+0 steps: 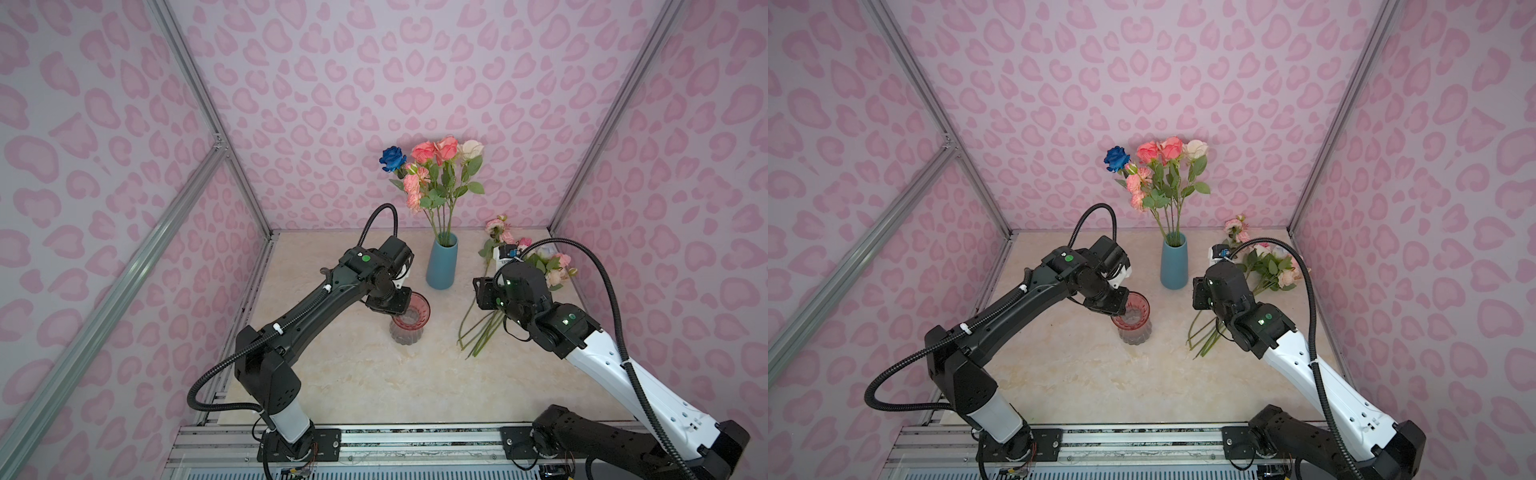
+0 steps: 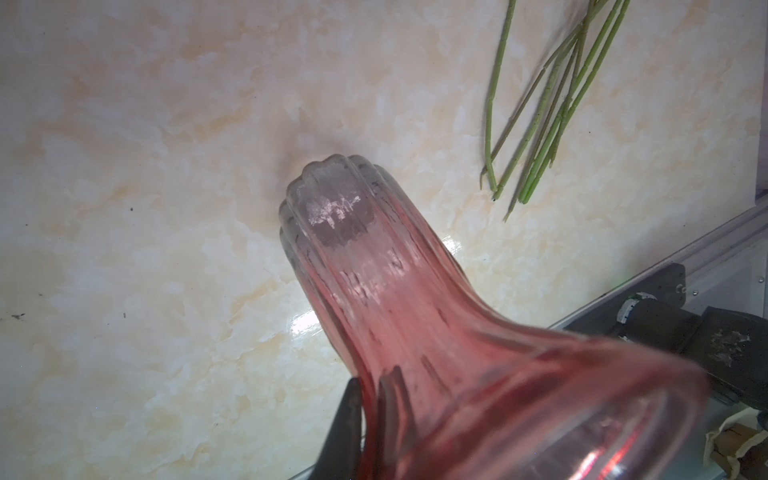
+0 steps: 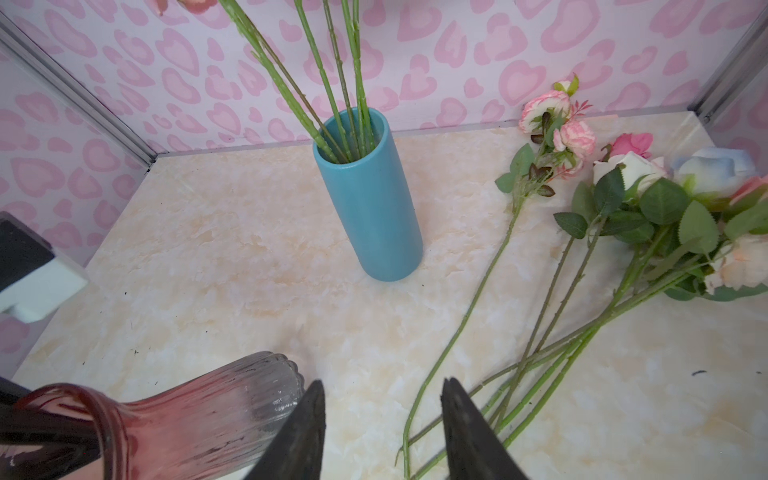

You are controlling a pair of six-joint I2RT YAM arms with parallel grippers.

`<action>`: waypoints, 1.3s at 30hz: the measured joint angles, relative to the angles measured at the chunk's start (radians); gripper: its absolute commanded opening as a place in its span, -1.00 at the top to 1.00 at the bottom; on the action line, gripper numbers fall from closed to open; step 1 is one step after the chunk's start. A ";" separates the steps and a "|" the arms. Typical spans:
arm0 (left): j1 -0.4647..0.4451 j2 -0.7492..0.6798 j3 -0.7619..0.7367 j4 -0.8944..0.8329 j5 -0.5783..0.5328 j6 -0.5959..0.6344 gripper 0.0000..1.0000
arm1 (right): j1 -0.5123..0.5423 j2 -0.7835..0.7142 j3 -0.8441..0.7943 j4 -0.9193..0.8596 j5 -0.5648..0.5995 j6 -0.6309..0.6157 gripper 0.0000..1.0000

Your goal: Arrange the flowers into the vase

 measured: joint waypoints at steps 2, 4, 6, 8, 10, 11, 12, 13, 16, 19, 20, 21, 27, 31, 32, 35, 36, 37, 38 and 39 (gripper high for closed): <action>-0.008 0.014 0.006 -0.009 0.000 -0.001 0.94 | 0.000 -0.003 -0.002 -0.002 0.002 -0.002 0.06; -0.018 0.025 0.016 -0.015 0.000 -0.005 0.94 | 0.000 -0.005 -0.007 -0.003 0.007 -0.004 0.06; -0.023 0.034 0.029 -0.016 0.011 -0.005 0.94 | 0.000 -0.006 -0.013 -0.006 0.008 -0.007 0.06; -0.028 0.045 0.039 -0.016 0.023 -0.004 0.94 | 0.000 -0.011 -0.022 -0.006 0.010 -0.007 0.06; -0.028 0.056 0.045 -0.016 0.036 -0.003 0.94 | 0.000 -0.018 -0.032 -0.007 0.014 -0.007 0.06; -0.027 0.063 0.049 -0.016 0.040 -0.003 0.94 | 0.000 -0.018 -0.034 -0.009 0.014 -0.007 0.06; -0.027 0.070 0.055 -0.016 0.043 -0.003 0.94 | -0.001 -0.018 -0.034 -0.009 0.015 -0.008 0.06; -0.026 0.077 0.059 -0.015 0.049 -0.003 0.94 | -0.001 -0.018 -0.034 -0.009 0.017 -0.008 0.05; -0.026 0.095 0.074 -0.012 0.063 -0.002 0.93 | -0.002 -0.010 -0.034 -0.009 0.024 -0.011 0.05; -0.026 0.113 0.088 -0.005 0.086 0.002 0.78 | -0.003 -0.001 -0.031 -0.010 0.034 -0.012 0.05; -0.027 0.118 0.094 -0.006 0.088 0.004 0.74 | -0.003 0.001 -0.030 -0.010 0.036 -0.012 0.05; -0.027 0.124 0.102 -0.009 0.088 0.005 0.66 | -0.005 0.003 -0.029 -0.010 0.037 -0.016 0.04; -0.021 0.155 0.156 -0.023 0.034 0.024 0.43 | -0.013 0.015 -0.011 -0.014 0.041 -0.026 0.03; -0.011 0.157 0.190 -0.039 0.015 0.031 0.35 | -0.021 0.018 -0.010 -0.014 0.041 -0.031 0.03; -0.008 0.157 0.196 -0.040 0.014 0.031 0.32 | -0.023 0.018 -0.010 -0.014 0.040 -0.034 0.03; -0.005 0.156 0.209 -0.041 0.002 0.037 0.29 | -0.031 0.018 -0.010 -0.014 0.040 -0.035 0.03; -0.004 0.156 0.213 -0.042 -0.005 0.038 0.15 | -0.035 0.018 -0.010 -0.015 0.040 -0.036 0.03; -0.004 0.152 0.218 -0.042 -0.015 0.044 0.09 | -0.039 0.018 -0.010 -0.015 0.040 -0.037 0.02; -0.003 0.146 0.222 -0.040 -0.018 0.046 0.01 | -0.041 0.019 -0.010 -0.015 0.040 -0.038 0.02; -0.003 0.137 0.231 -0.041 -0.019 0.046 -0.07 | -0.045 0.020 -0.008 -0.015 0.040 -0.040 0.01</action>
